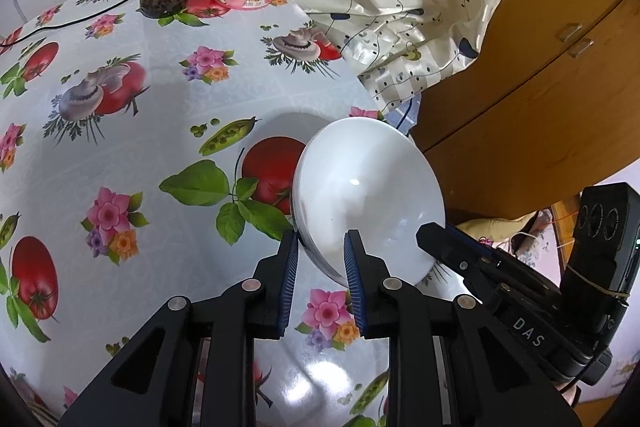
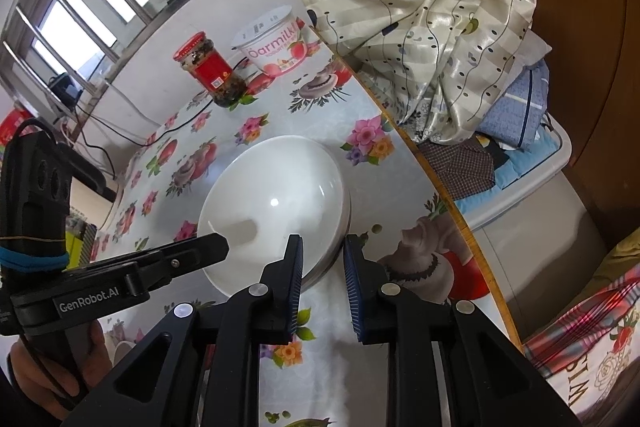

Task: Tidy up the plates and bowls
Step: 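Lift the second white bowl with the left tool and carry it to the steel bowl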

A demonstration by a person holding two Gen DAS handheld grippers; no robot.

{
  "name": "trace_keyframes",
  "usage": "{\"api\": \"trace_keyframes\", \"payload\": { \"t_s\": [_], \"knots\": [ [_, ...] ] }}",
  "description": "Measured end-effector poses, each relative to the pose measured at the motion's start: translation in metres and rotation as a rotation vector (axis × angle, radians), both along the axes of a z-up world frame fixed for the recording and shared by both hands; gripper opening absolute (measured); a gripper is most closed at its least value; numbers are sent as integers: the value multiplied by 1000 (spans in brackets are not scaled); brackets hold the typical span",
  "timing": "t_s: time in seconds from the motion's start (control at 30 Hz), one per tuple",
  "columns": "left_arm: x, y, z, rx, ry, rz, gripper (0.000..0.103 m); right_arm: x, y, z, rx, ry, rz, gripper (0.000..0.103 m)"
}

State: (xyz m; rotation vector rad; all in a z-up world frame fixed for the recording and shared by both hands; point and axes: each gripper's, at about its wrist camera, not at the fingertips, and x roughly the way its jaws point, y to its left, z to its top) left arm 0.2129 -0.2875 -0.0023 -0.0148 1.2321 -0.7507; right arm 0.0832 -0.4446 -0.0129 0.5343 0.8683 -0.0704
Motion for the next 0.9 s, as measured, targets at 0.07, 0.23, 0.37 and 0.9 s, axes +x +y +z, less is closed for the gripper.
{"api": "trace_keyframes", "payload": {
  "t_s": [0.07,0.23,0.37,0.9],
  "knots": [
    [-1,2,4,-5,-9,4,25,-2,3,3,-4,-2,4,20],
    [-8,12,14,-23,-30,19,25,-8,12,11,-15,-13,14,20],
    [-16,20,19,-35,-39,29,25,-14,20,18,-25,-19,21,20],
    [-50,68,50,-81,-109,93,25,-38,62,52,-64,-68,79,20]
  ]
}}
